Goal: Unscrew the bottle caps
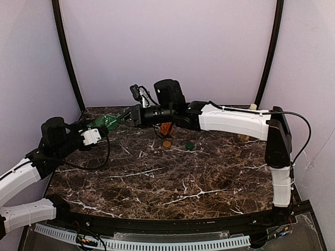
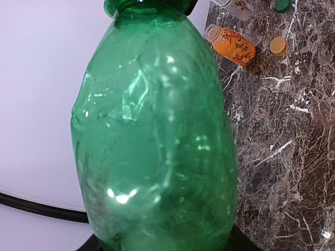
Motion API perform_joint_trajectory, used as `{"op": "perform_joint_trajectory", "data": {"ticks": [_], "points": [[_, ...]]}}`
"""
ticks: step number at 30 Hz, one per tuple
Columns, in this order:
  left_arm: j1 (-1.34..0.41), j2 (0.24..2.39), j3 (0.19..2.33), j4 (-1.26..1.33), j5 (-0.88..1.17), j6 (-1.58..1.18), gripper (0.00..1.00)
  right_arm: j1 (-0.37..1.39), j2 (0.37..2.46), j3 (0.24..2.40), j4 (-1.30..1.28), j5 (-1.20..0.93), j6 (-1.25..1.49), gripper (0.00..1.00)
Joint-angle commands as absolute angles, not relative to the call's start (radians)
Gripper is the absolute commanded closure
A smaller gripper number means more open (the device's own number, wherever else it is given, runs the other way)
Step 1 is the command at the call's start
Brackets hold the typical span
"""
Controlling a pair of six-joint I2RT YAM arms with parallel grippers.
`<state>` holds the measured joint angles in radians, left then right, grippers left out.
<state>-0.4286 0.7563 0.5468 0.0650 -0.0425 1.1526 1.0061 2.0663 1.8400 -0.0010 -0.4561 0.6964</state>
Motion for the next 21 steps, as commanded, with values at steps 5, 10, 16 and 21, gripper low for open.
{"op": "perform_joint_trajectory", "data": {"ticks": [5, 10, 16, 21], "points": [[-0.434, 0.739, 0.532, 0.048, -0.007, 1.140, 0.99, 1.012, 2.047, 1.845, 0.029, -0.442, 0.641, 0.96], [-0.434, 0.724, 0.554, -0.087, 0.134, 1.129, 0.99, 1.015, 2.019, 1.816, 0.030, -0.487, 0.480, 1.00], [-0.434, 0.730, 0.632, -0.392, 0.366, 1.100, 0.99, 1.105, 1.922, 1.712, -0.039, -0.434, -0.111, 1.00], [-0.434, 0.732, 0.669, -0.556, 0.515, 1.093, 0.99, 1.193, 1.848, 1.572, -0.052, -0.459, -0.592, 1.00]]}}
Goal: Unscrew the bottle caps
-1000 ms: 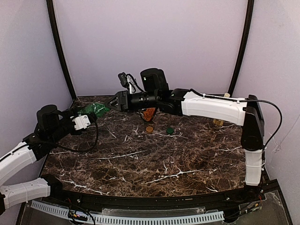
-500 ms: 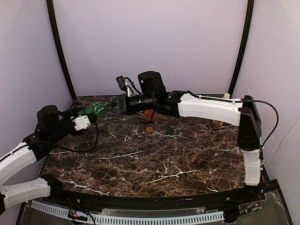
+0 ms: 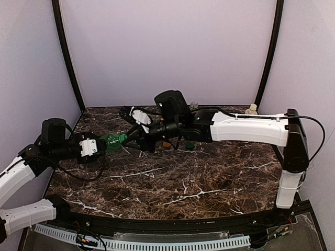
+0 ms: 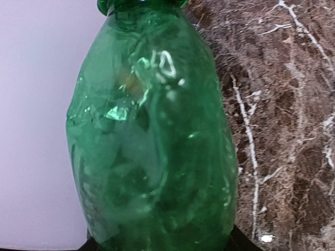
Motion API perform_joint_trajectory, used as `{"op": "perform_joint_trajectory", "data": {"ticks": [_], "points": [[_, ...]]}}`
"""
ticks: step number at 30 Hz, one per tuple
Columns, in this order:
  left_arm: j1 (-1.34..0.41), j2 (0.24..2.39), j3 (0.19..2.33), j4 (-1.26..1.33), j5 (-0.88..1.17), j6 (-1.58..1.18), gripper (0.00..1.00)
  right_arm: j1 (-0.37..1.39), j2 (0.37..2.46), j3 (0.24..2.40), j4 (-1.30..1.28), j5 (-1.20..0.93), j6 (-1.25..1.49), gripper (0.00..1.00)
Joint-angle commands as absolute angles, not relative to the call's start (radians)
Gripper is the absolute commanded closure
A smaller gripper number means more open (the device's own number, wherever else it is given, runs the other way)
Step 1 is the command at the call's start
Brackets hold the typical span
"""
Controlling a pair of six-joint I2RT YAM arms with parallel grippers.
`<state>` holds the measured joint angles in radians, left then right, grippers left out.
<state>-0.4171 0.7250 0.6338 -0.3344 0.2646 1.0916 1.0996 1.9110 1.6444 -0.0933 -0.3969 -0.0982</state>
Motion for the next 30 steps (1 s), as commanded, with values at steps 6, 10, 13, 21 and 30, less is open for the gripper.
{"op": "perform_joint_trajectory", "data": {"ticks": [6, 10, 13, 21, 30], "points": [[-0.434, 0.742, 0.706, -0.664, 0.631, 1.057, 0.99, 1.245, 1.834, 1.526, -0.098, -0.355, -0.907, 1.00], [-0.434, 0.745, 0.709, -0.687, 0.641, 1.052, 0.99, 1.265, 1.845, 1.536, -0.143, -0.273, -1.054, 1.00], [-0.434, 0.747, 0.709, -0.686, 0.643, 1.049, 0.99, 1.274, 1.847, 1.538, -0.158, -0.210, -1.138, 1.00], [-0.434, 0.741, 0.701, -0.661, 0.630, 1.035, 0.99, 1.276, 1.817, 1.480, -0.068, -0.139, -1.140, 0.69], [-0.434, 0.732, 0.673, -0.622, 0.583, 1.039, 0.99, 1.243, 1.649, 1.284, 0.212, -0.134, -0.894, 0.27]]}}
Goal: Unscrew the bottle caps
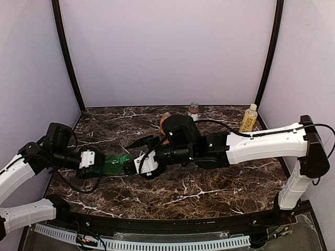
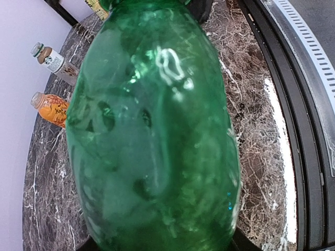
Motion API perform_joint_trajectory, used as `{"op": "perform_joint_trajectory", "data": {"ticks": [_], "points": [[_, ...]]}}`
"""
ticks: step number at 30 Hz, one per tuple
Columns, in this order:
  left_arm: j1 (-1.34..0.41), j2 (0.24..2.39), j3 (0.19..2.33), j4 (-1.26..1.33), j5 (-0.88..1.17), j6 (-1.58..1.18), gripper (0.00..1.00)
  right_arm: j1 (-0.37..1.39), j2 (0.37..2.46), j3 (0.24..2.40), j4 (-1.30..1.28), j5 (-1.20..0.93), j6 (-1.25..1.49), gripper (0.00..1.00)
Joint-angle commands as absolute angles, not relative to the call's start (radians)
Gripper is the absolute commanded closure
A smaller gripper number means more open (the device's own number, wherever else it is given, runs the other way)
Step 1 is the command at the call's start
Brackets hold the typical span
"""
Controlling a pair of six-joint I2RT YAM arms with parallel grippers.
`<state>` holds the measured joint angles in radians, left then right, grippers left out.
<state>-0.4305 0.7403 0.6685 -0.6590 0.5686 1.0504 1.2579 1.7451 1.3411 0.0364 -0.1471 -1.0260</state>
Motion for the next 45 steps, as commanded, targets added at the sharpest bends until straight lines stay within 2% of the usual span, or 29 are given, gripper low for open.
{"op": "perform_joint_trajectory", "data": {"ticks": [1, 3, 5, 8, 13, 18, 25, 30, 35, 41, 45], "points": [[-0.434, 0.731, 0.668, -0.615, 0.579, 1.036, 0.99, 1.238, 1.634, 1.270, 0.233, -0.135, -0.857, 0.24], [-0.434, 0.727, 0.659, -0.579, 0.559, 1.026, 0.99, 1.227, 1.610, 1.259, 0.250, -0.155, -0.724, 0.17], [-0.434, 0.721, 0.645, -0.513, 0.488, 0.987, 0.99, 1.201, 1.609, 1.277, 0.236, -0.191, -0.555, 0.04], [-0.434, 0.709, 0.604, -0.333, 0.351, 0.938, 0.99, 1.158, 1.643, 1.342, 0.195, -0.224, -0.273, 0.01], [-0.434, 0.717, 0.552, -0.106, 0.115, 0.933, 0.99, 1.099, 1.761, 1.468, 0.172, -0.233, 0.230, 0.11], [-0.438, 0.730, 0.515, -0.036, 0.033, 0.985, 0.99, 1.056, 1.883, 1.619, 0.127, -0.303, 0.554, 0.26], [-0.443, 0.726, 0.507, -0.037, 0.032, 0.994, 0.99, 1.065, 1.960, 1.705, 0.069, -0.309, 0.571, 0.38], [-0.443, 0.721, 0.503, -0.037, 0.039, 0.994, 0.99, 1.071, 1.982, 1.711, 0.042, -0.315, 0.567, 0.41], [-0.443, 0.721, 0.510, -0.039, 0.048, 0.995, 0.99, 1.069, 1.997, 1.723, 0.043, -0.318, 0.557, 0.54], [-0.443, 0.721, 0.511, -0.058, 0.072, 0.998, 0.99, 1.068, 2.013, 1.747, 0.042, -0.313, 0.532, 0.59], [-0.443, 0.719, 0.512, -0.072, 0.079, 0.998, 0.99, 1.066, 2.016, 1.764, 0.041, -0.309, 0.518, 0.57]]}}
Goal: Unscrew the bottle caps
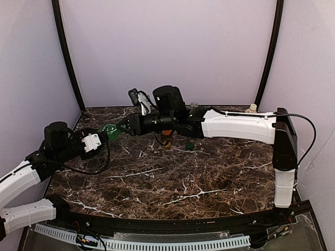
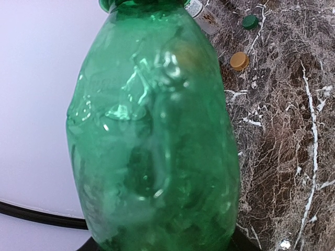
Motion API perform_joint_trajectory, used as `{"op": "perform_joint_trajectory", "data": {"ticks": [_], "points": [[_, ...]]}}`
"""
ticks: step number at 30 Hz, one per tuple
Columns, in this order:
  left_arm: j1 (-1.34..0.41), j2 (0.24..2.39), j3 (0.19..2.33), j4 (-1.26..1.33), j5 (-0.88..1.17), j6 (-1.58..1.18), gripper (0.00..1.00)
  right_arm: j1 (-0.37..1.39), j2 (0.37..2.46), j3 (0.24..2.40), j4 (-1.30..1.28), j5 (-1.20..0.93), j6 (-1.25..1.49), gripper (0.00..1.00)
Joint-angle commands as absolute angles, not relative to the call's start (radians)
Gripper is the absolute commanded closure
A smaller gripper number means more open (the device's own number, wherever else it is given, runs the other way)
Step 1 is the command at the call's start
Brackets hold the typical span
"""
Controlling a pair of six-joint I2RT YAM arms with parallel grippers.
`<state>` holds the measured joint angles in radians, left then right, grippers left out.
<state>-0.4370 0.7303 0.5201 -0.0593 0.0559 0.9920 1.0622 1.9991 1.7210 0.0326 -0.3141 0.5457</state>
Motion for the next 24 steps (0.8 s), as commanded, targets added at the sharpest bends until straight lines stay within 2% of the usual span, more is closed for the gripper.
{"op": "perform_joint_trajectory", "data": {"ticks": [1, 5, 10, 18, 20, 23, 24], "points": [[-0.443, 0.718, 0.513, -0.072, 0.080, 0.998, 0.99, 1.065, 2.015, 1.764, 0.041, -0.306, 0.514, 0.57], [-0.443, 0.715, 0.514, -0.076, 0.079, 0.999, 0.99, 1.060, 2.007, 1.761, 0.040, -0.311, 0.505, 0.67], [-0.443, 0.720, 0.515, -0.071, 0.081, 1.002, 0.99, 1.060, 2.000, 1.740, 0.028, -0.333, 0.519, 0.63], [-0.443, 0.722, 0.518, -0.058, 0.078, 1.005, 0.99, 1.061, 1.982, 1.695, 0.025, -0.328, 0.530, 0.68], [-0.443, 0.721, 0.519, -0.060, 0.081, 1.004, 0.99, 1.060, 1.978, 1.693, 0.026, -0.327, 0.519, 0.76], [-0.443, 0.717, 0.522, -0.067, 0.097, 1.005, 0.99, 1.060, 1.972, 1.695, 0.030, -0.333, 0.487, 0.98], [-0.443, 0.714, 0.522, -0.081, 0.105, 1.005, 0.99, 1.060, 1.968, 1.695, 0.031, -0.342, 0.470, 1.00]]}}
